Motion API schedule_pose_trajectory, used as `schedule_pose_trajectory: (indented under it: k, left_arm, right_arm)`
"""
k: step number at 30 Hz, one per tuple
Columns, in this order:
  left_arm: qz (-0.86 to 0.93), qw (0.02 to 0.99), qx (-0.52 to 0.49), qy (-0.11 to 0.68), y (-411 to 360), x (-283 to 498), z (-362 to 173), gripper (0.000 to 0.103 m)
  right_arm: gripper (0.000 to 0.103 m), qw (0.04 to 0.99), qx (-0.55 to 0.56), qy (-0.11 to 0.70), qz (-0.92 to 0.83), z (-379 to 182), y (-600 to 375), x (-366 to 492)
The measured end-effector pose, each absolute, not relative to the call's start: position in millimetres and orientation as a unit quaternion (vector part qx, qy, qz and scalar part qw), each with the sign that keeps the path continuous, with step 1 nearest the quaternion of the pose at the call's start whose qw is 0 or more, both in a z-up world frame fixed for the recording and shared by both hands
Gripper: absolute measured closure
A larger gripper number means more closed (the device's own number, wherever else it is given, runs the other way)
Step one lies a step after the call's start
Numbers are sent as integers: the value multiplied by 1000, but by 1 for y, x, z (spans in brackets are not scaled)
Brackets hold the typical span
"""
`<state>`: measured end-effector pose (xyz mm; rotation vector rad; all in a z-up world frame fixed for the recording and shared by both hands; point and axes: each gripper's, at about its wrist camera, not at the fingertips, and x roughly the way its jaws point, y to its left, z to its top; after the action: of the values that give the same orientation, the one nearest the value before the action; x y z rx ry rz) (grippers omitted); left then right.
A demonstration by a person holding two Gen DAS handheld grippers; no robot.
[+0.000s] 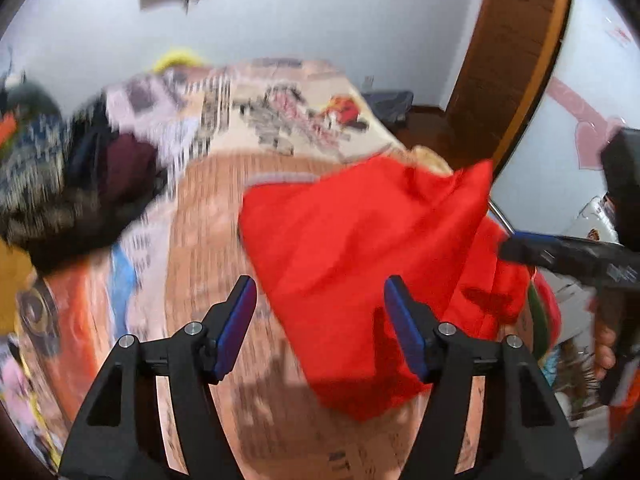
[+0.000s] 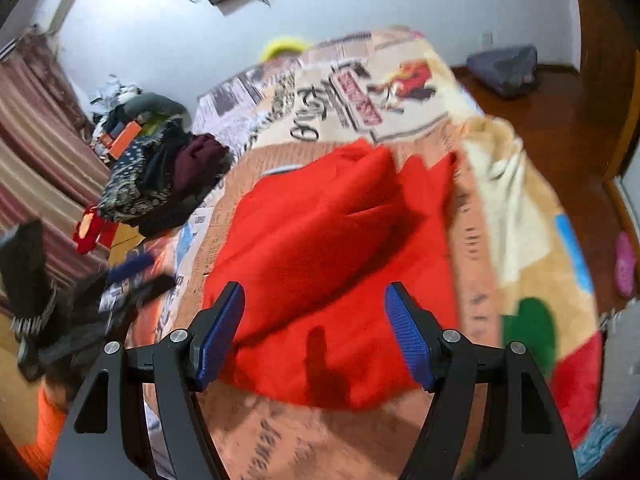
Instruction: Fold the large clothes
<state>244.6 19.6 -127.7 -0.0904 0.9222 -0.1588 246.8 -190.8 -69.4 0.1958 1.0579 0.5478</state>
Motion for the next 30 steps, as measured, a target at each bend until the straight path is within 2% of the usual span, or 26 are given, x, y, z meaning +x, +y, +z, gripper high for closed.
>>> schedule_pose_trajectory:
  k: [4, 9, 13, 14, 15, 16, 17, 20, 26, 30]
  left_arm:
    - [-103, 872, -61, 475, 18, 237, -152, 34]
    - [-117, 865, -57, 484, 5, 227, -174, 34]
    - [-114, 864, -29, 490, -8, 226, -193, 33]
    - [-110, 865, -23, 490, -9, 227, -197, 30]
    - [-110, 865, -21, 489, -10, 228, -200, 28]
    - [-107, 865, -23, 489, -10, 228, -202, 28]
    - [-105, 865, -29, 490, -9, 227, -203, 26]
    - [-102, 862, -48, 494, -4, 228, -204, 22]
    - [-84, 847, -119, 512, 14, 229, -205, 21]
    - [-71, 855, -113, 502, 16, 225, -194, 21]
  right_arm:
    - [34, 801, 141, 532, 235, -98, -177, 270]
    - [34, 791, 215, 533, 211, -107, -174, 288]
    - [34, 793, 200, 539, 203, -106, -158, 295]
    - [38, 801, 184, 533, 201, -105, -153, 295]
    - [61, 808, 168, 529, 199, -103, -148, 295]
    - [76, 814, 150, 527, 194, -102, -143, 296]
    - [95, 820, 129, 526, 185, -100, -140, 297]
    - [99, 830, 131, 503, 200, -82, -144, 295]
    - [100, 867, 126, 414, 248, -1, -160, 267]
    - [100, 889, 86, 376, 247, 13, -169, 238]
